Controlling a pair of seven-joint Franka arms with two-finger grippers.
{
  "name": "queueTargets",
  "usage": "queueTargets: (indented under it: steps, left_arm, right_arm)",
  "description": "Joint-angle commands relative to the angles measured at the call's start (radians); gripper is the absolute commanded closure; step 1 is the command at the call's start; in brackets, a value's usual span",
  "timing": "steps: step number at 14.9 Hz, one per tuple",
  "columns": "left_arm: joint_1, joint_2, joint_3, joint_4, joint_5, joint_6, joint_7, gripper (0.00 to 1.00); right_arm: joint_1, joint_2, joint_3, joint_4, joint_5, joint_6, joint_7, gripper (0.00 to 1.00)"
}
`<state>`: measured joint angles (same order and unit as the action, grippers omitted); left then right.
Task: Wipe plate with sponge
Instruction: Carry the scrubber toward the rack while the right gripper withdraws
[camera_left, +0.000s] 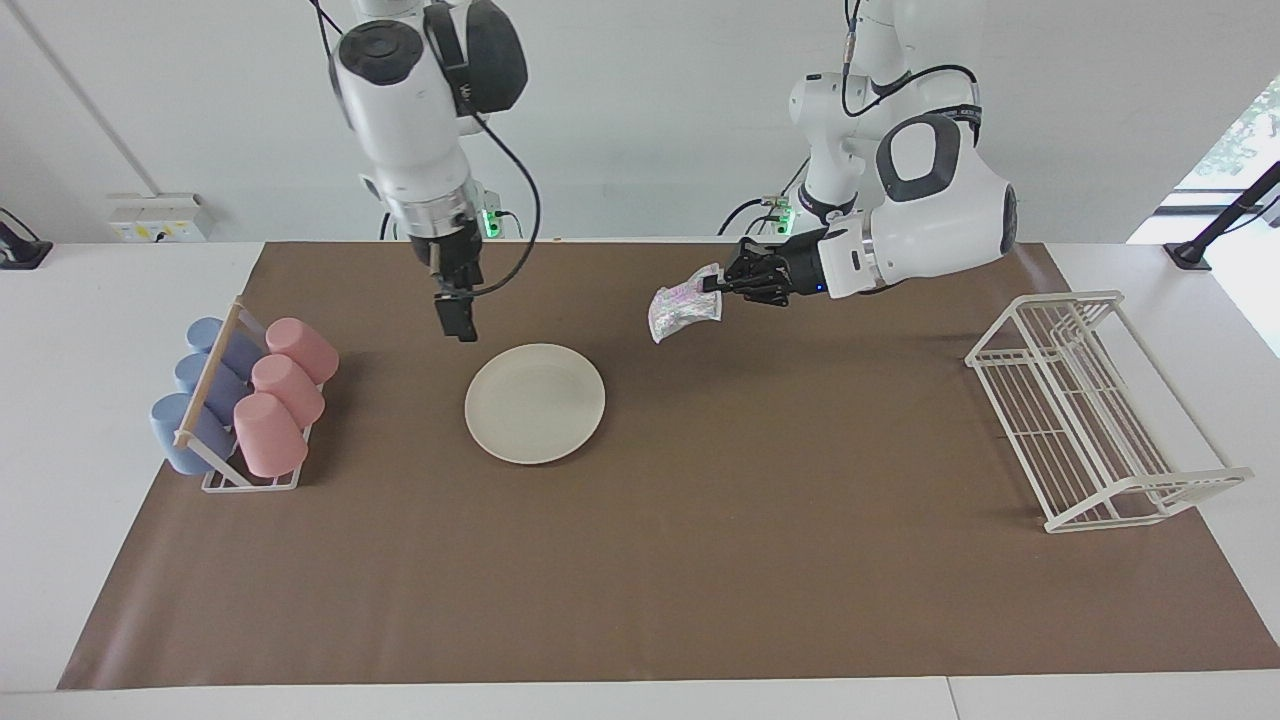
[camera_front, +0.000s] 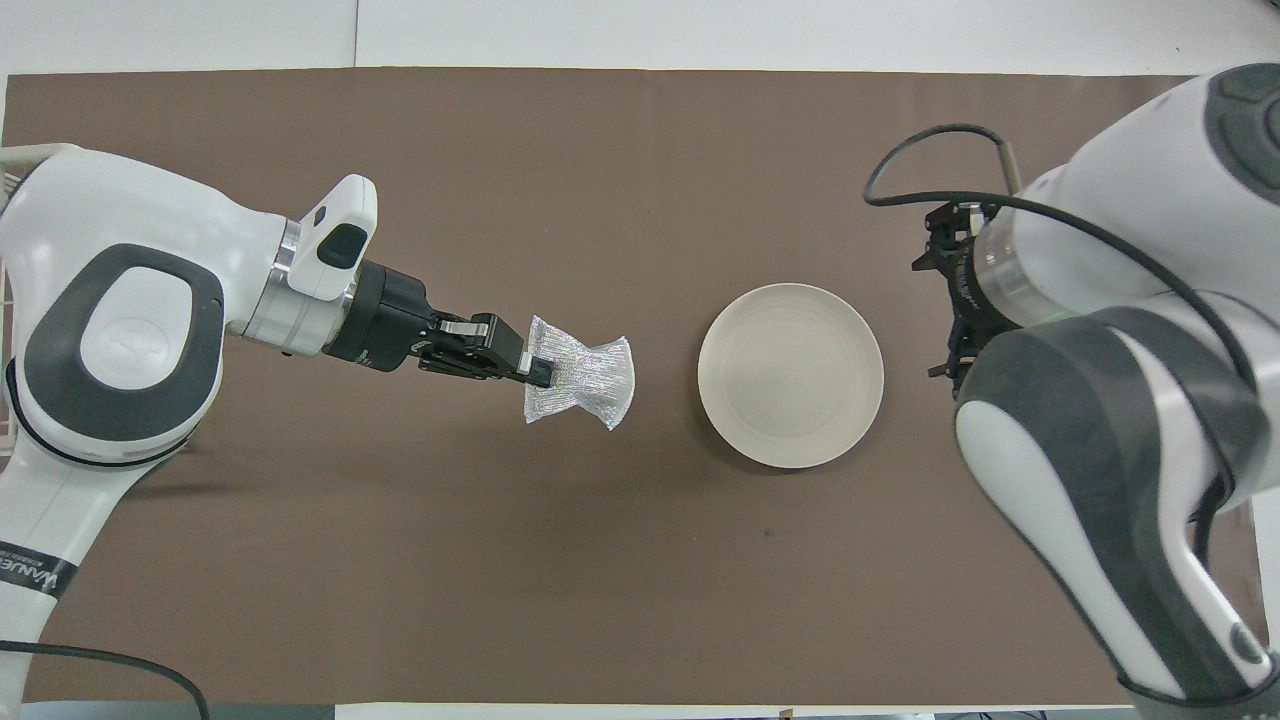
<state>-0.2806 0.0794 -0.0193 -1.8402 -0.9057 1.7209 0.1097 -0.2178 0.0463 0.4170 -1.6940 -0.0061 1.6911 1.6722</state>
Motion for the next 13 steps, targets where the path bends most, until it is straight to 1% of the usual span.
queueTargets:
  steps: [1, 3, 5, 7, 9, 11, 13]
  left_arm:
    - [0.012, -0.001, -0.002, 0.074, 0.163, -0.038, -0.114, 1.0]
    - [0.008, -0.001, -0.004, 0.114, 0.296, -0.067, -0.175, 1.0]
    - [0.006, -0.001, -0.008, 0.169, 0.449, -0.124, -0.225, 1.0]
    - [0.004, 0.003, -0.011, 0.222, 0.577, -0.188, -0.261, 1.0]
    - [-0.015, 0.002, -0.011, 0.231, 0.727, -0.224, -0.263, 1.0]
    - [-0.015, 0.0, -0.01, 0.231, 0.845, -0.247, -0.263, 1.0]
    - [-0.017, -0.003, -0.013, 0.23, 0.979, -0.267, -0.263, 1.0]
  right_arm:
    - [-0.156, -0.016, 0.014, -0.016, -0.009, -0.051, -0.309, 0.0]
    - [-0.245, -0.016, 0.013, -0.015, -0.011, -0.102, -0.563, 0.0]
    - [-0.273, -0.017, 0.002, -0.018, -0.012, -0.139, -0.757, 0.0]
    - [-0.301, -0.019, -0.003, -0.018, -0.018, -0.16, -0.898, 0.0]
    - [-0.316, -0.019, -0.009, -0.016, -0.038, -0.192, -1.052, 0.0]
    - [-0.321, -0.022, -0.014, -0.009, -0.081, -0.221, -1.196, 0.0]
    - [-0.319, -0.025, -0.014, -0.009, -0.088, -0.231, -1.279, 0.0]
